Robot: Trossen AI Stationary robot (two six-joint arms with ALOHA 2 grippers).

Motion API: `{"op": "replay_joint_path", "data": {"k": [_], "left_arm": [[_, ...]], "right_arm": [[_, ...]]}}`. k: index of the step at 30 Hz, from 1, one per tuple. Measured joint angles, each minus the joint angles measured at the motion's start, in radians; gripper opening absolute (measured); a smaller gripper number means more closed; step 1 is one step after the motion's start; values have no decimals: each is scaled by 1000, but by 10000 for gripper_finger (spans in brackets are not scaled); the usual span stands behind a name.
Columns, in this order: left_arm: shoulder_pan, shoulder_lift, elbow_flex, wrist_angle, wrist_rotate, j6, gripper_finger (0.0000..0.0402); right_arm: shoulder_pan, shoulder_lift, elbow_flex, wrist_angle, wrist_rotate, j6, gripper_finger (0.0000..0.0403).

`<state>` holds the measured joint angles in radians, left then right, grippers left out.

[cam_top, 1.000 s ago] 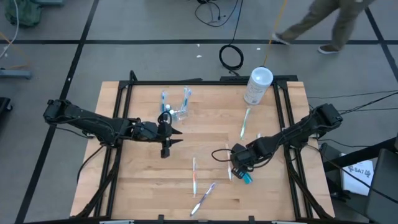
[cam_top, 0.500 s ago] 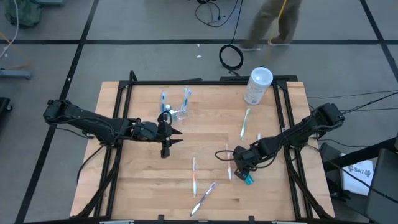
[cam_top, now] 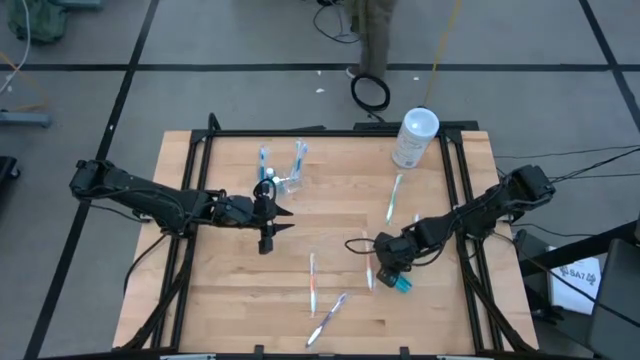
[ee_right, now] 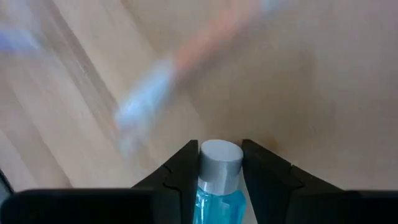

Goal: Pick & Place toothbrushing station
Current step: Put the blue mouthwash into the transparent organizer

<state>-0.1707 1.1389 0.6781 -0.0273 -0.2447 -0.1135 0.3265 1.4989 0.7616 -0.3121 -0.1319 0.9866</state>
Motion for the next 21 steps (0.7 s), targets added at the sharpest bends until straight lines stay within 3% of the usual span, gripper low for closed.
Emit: {"op": "replay_joint_path", "data": {"k": [10,21], "left_arm": [[0,0,0,40,-1,6,147],[0,9,0,163,-10,-21,147]], "right_arm": [[-123,-125,3,266,22,-275,98],[-286,-133,4,824,112,-800,97]]}}
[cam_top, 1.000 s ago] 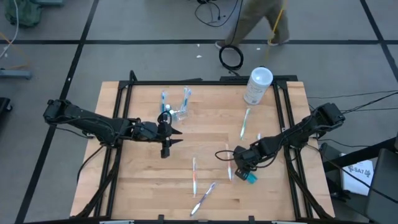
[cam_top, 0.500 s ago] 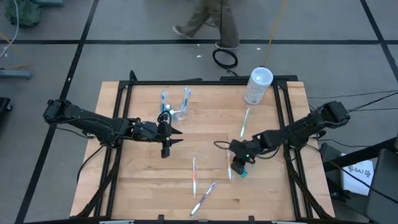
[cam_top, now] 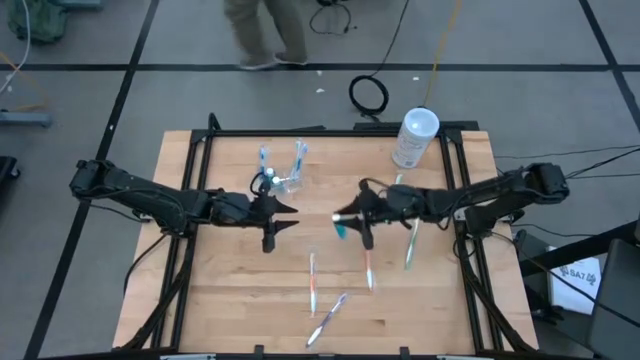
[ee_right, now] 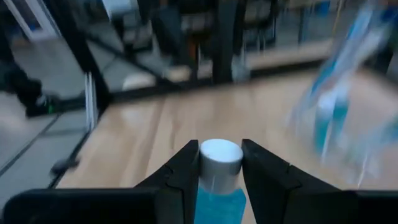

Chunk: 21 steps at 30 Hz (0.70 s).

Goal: Pick & Place toothbrushing station
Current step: Put the blue mouthwash into the transparent organizer

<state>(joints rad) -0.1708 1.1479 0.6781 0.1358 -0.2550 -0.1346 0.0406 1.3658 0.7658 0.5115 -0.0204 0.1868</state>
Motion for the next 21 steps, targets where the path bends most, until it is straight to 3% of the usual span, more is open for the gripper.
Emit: {"op": "replay_joint_path", "data": {"k": [5,15,21], "left_arm": [[0,67,1,157,-9,-4,147],[28,342,0,554,-19,-23,147],[36,393,0,650,-8,-22,148]], "right_arm": [[-47,20,0,153,1,-58,97],[-61,21,0,141,1,-84,104],[-61,20,0,128,9,-102,99]]}}
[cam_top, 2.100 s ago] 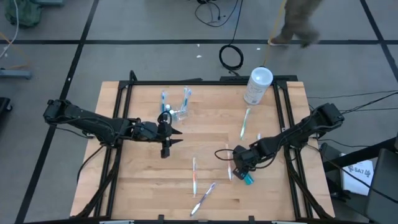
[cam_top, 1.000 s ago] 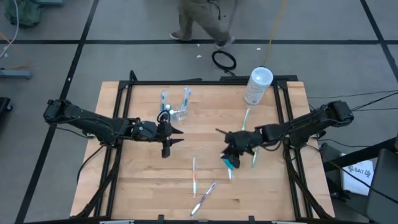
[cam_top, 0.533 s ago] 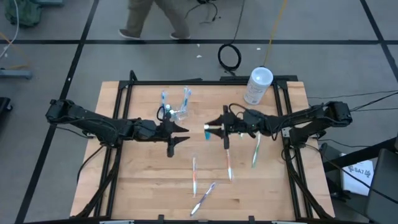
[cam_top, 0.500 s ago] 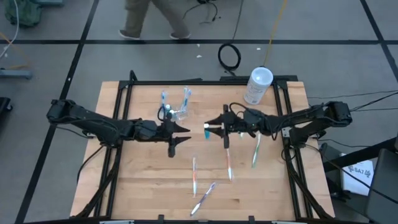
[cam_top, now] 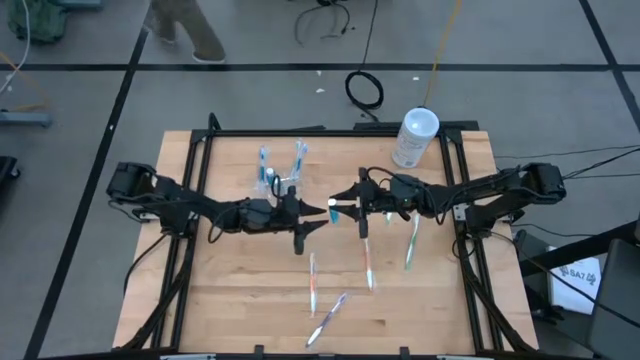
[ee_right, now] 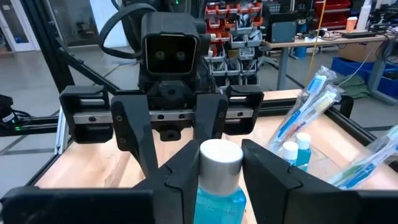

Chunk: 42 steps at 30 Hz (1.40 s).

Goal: Pick & Place toothbrushing station
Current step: Put the blue mouthwash into the transparent organizer

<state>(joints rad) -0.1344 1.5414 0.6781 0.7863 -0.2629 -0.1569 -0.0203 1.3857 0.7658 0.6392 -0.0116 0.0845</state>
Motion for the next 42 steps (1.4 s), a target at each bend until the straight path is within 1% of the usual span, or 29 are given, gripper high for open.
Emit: {"op": "replay_joint_path", "data": {"k": [3,7,11,13,17,21,25,28,31,34,37,39,42], "left_arm": [[16,-1,0,4,-1,3,148],[52,0,0,-2,1,-20,148],[75,0,0,-1,58,-88,148],[78,0,0,11,87,-88,148],[73,0,0,25,100,-70,151],[82,0,0,29,100,-48,176],[106,0,0,30,146,-30,218],[116,0,0,32,148,-23,245],[115,0,0,34,148,-8,259],[108,0,0,43,129,0,259],[105,12,1,52,107,1,250],[106,37,2,59,105,-2,244],[106,99,49,59,106,-1,238]], "right_arm": [[0,0,0,0,43,0,98],[0,0,0,14,45,0,101],[1,0,0,31,45,0,100],[2,0,0,29,70,-1,101],[1,0,0,22,93,-16,101],[2,0,0,22,90,-19,101],[2,0,0,23,90,-21,100],[1,0,0,23,93,-21,100],[1,0,0,25,93,-21,100],[1,0,0,35,93,-21,100],[1,0,0,37,94,-21,100],[0,0,0,38,94,-21,100],[0,0,0,38,94,-21,100]]}}
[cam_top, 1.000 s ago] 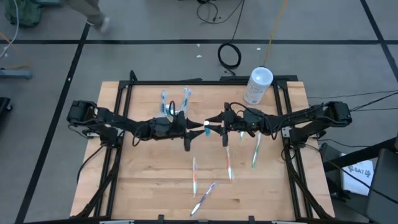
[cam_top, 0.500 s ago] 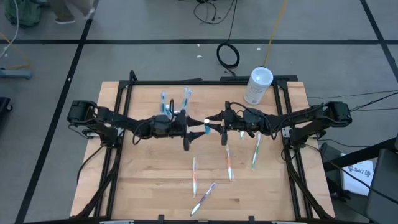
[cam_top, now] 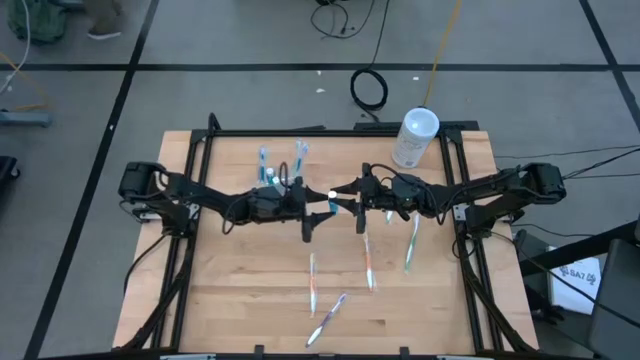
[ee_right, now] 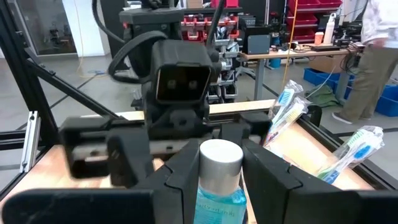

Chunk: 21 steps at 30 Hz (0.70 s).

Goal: Pick & Place toothbrushing station
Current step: Put the blue mouthwash into the transparent organizer

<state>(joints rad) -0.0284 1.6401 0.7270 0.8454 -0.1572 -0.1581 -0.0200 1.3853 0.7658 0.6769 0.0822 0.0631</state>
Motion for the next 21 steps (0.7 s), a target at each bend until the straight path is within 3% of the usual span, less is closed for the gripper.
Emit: {"op": "replay_joint_path", "data": {"k": [7,17,21], "left_arm": [[0,76,117,-98,-10,49,237],[-1,76,123,-170,-62,51,236],[-1,76,123,-171,-64,56,216]], "right_arm": [[0,0,0,-24,0,-1,100],[-2,0,-17,-39,24,-21,100],[-3,-2,-19,-37,53,-23,100]]}}
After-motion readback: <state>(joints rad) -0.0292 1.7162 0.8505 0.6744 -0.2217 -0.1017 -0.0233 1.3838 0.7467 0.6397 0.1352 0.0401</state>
